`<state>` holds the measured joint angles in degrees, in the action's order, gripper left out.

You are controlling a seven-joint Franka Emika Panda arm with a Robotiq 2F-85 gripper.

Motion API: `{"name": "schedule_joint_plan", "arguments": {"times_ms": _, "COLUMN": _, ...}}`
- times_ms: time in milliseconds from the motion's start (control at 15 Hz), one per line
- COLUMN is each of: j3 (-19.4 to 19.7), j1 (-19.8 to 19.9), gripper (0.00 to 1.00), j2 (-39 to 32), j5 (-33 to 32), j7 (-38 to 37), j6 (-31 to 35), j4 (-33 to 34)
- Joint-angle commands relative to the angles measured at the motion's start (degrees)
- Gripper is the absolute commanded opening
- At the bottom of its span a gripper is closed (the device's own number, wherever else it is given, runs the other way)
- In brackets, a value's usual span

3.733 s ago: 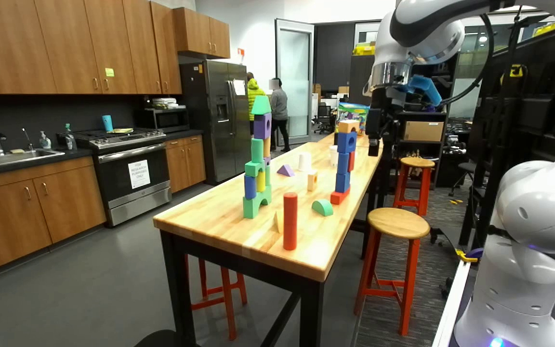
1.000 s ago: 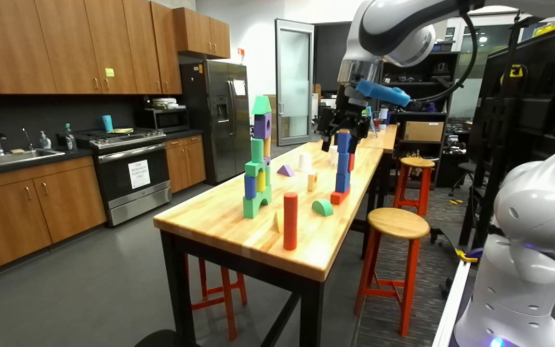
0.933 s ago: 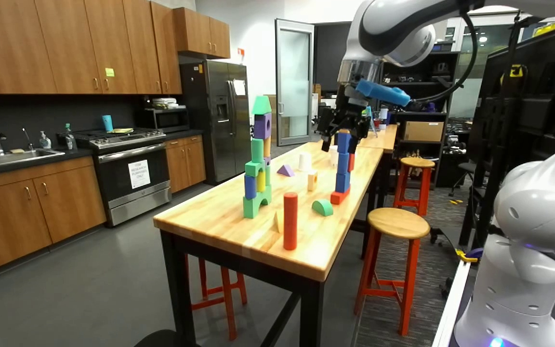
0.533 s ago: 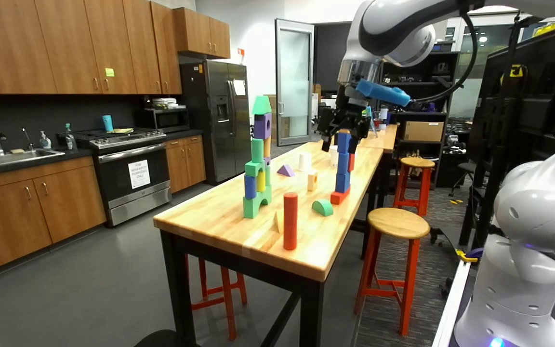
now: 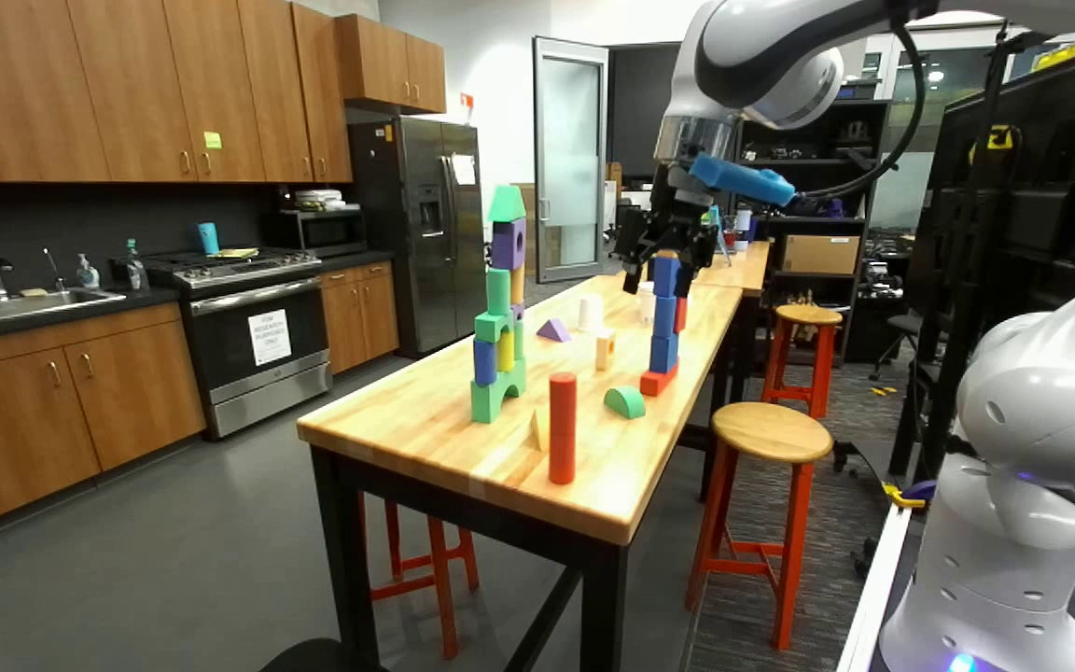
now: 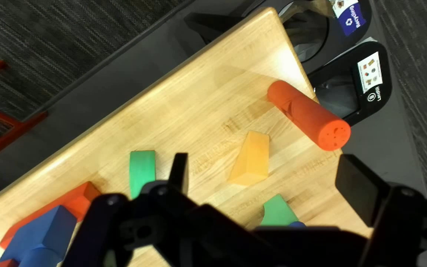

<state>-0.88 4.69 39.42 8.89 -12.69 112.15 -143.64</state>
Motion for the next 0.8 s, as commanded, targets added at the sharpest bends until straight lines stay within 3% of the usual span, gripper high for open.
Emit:
{"name": "schedule_joint_plan", "arguments": {"times_ms": 0, "j3": 0.11, "j1": -0.11, "gripper": 1.00, "j2": -0.04, "j5": -0.09, "j7": -0.06, "j6": -0.17, "j4": 0.15}}
{"name": "schedule_joint_plan", "arguments": {"times_ms": 400, "j3": 0.11, "j1": -0.11, "gripper": 1.00, "j2": -0.04, "j5": -0.09, "j7": -0.06, "j6": -0.18, "j4": 0.15}}
{"name": "schedule_joint_plan", "arguments": {"times_ms": 733, "j3": 0.92, "j1": -0.89, "gripper": 1.00, "j2": -4.87, "j5": 1.51, "j7": 1.33, "j6": 0.78, "j4": 2.65}}
